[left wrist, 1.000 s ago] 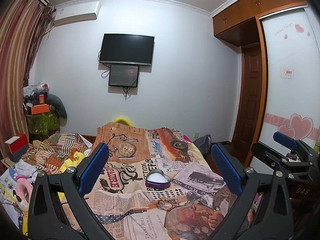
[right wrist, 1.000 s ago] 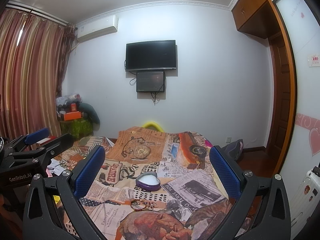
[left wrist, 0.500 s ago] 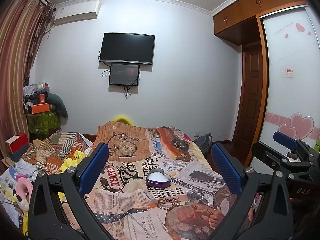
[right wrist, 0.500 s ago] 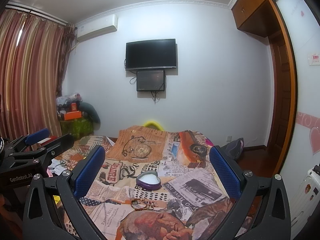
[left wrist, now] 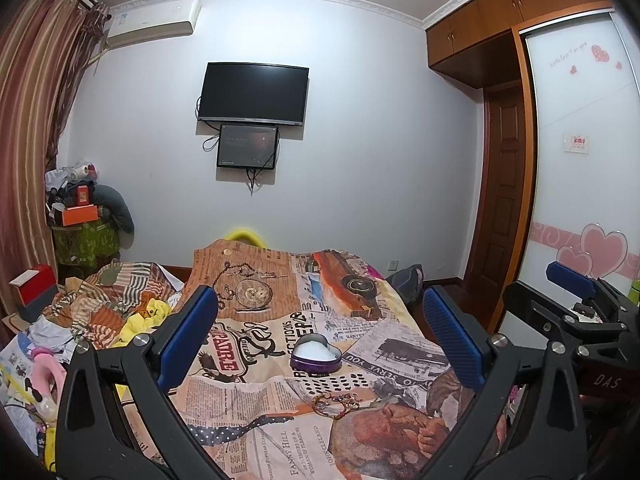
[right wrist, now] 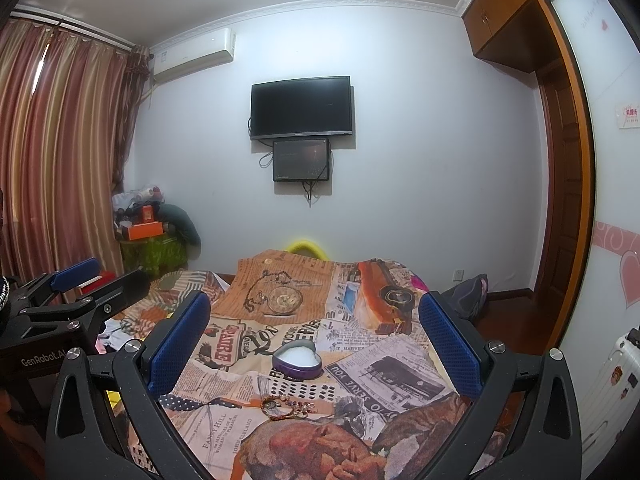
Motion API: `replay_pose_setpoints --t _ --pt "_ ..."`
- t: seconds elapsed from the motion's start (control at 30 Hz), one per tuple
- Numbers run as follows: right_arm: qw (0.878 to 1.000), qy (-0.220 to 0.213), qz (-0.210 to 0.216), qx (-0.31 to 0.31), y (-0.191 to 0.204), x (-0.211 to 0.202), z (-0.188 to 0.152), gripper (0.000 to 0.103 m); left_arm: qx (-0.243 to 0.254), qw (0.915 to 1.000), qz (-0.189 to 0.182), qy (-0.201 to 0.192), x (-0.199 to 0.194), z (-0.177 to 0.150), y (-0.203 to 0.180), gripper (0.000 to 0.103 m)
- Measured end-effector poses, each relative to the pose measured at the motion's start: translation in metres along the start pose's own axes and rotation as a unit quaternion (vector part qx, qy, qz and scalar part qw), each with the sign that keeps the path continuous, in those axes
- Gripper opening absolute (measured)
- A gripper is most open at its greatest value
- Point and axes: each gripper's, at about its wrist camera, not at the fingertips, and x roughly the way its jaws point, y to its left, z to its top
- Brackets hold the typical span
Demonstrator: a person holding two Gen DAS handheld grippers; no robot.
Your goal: Organize jewelry
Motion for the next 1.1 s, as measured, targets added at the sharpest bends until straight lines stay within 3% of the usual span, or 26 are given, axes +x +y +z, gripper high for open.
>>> replay_pose_setpoints --t 0.17,0.67,0.87,1.1 --pt "1.000 0.005 0.000 0.002 0.001 0.007 -0.014 0.103 -0.001 1.0000 0.000 0.005 0.005 -0.002 0.002 0.103" --pt "0.999 0.046 0.001 0.013 -0.014 0.035 -0.011 0.103 -0.009 0.9989 0.000 0.046 0.049 -0.017 0.009 0.103" --pt "0.996 0.085 0.000 0.024 -0.025 0.060 -0.024 0.103 -0.021 0.9958 0.008 0.088 0.090 -0.036 0.018 0.103" --pt "0.987 0.155 -0.007 0.034 -0.041 0.101 -0.058 0.103 -0.023 0.9862 0.025 0.162 0.142 -0.072 0.032 0.103"
